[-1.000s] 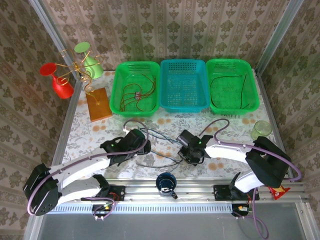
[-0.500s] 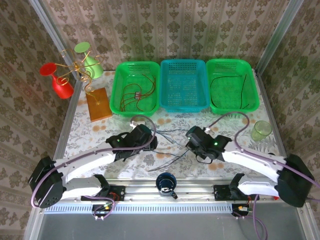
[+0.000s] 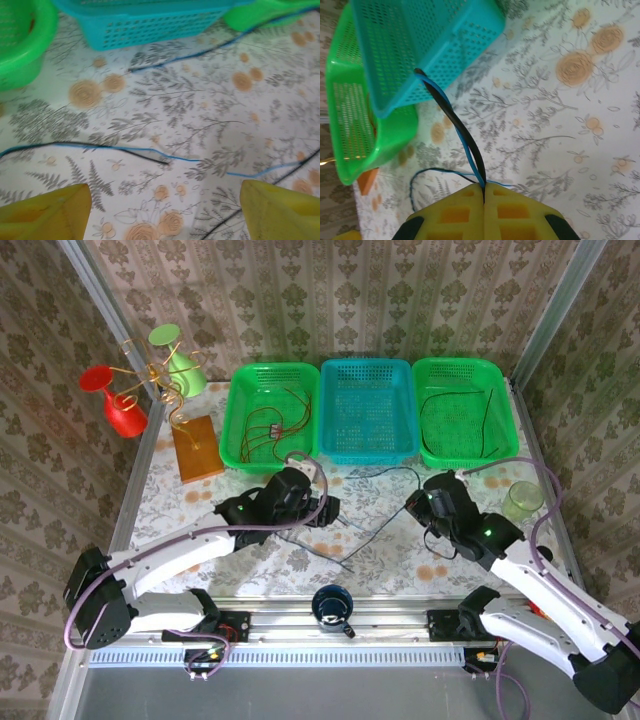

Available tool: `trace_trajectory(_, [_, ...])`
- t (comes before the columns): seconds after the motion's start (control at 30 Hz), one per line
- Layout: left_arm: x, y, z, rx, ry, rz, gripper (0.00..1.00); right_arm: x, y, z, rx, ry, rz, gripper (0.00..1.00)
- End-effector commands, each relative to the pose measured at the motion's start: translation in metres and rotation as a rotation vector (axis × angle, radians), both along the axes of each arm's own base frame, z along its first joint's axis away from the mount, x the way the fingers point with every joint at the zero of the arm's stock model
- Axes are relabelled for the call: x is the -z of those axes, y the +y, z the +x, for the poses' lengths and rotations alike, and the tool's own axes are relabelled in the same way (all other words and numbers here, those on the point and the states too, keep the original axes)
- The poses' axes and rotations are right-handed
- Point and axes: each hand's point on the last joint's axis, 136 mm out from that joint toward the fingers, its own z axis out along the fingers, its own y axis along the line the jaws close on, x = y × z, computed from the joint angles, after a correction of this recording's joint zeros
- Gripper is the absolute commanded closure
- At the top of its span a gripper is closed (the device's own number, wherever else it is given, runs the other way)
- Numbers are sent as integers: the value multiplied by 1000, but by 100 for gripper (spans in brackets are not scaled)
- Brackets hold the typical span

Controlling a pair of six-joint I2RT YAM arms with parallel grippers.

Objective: Untangle the cables

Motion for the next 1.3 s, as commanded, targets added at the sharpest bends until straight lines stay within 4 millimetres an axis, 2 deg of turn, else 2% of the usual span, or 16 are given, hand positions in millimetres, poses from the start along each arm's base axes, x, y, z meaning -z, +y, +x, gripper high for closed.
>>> trace_trajectory(0.0, [-26,-26,-13,178,-79,-72,22,-27,2,4,-35,-44,0,100])
trace_trajectory(0.23, [-9,-59,-40,342,-85,-75,22,-49,3,15,-13,-80,61,100])
trace_trajectory(0.4, [19,-82,-48,406,-135,-47,20,-66,0,21,8,-104,93,100])
trace_trajectory(0.6, [39,-107,-46,450,-176,-114,19,-90,-4,23,24,-145,137,100])
trace_trajectory(0.83, [44,-131,-40,497,-209,-123,21,-117,-7,23,29,-193,185,100])
trace_trajectory(0.9, [42,-135,-37,494,-221,-123,32,-119,-9,23,31,-194,178,100])
trace_trajectory(1.0, [36,-132,-31,459,-239,-131,73,-119,-13,23,42,-189,178,100])
trace_trajectory(1.13, [30,-116,-27,407,-253,-103,100,-110,-17,19,52,-168,167,100])
trace_trajectory(1.27, [16,-93,-29,400,-293,-28,100,-93,-17,14,49,-129,172,100])
